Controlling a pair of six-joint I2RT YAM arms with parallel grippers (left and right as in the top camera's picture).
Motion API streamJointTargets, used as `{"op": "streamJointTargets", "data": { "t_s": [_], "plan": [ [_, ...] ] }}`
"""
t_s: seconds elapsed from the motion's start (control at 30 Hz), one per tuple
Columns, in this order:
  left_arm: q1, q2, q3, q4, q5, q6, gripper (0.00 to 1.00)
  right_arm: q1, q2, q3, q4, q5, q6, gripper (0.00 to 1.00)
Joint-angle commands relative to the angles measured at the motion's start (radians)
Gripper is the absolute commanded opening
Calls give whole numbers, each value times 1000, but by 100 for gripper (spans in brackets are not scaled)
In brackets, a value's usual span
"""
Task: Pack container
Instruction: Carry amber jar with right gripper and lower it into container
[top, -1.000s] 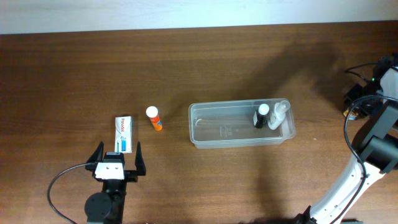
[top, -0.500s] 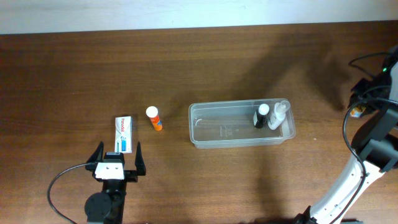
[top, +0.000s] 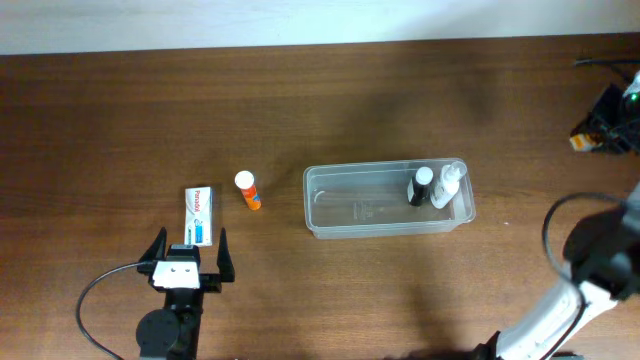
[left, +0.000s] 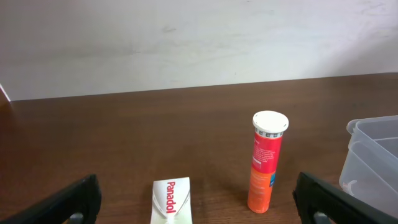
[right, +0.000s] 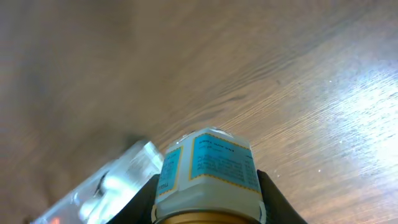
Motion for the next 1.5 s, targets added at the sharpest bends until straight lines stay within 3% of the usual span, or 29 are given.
{"op": "streamJointTargets", "data": {
  "t_s": [0.0,0.23,0.6,0.87,1.47],
  "plan": [
    [4,-6,-3,-2,8,16,99,108,-214,-101,-10,-44,-62,30],
    [4,-6,-3,-2,8,16,99,412,-446,-356,-1,-15,-115,30],
    [4,-6,-3,-2,8,16,99,732,-394,-552,161,50,-13,31],
    [4,-6,-3,-2,8,16,99,806,-269,-636,270,55,10,31],
    [4,-6,-3,-2,8,16,100,808,-77,-649,387,77,10,31]
  ]
}}
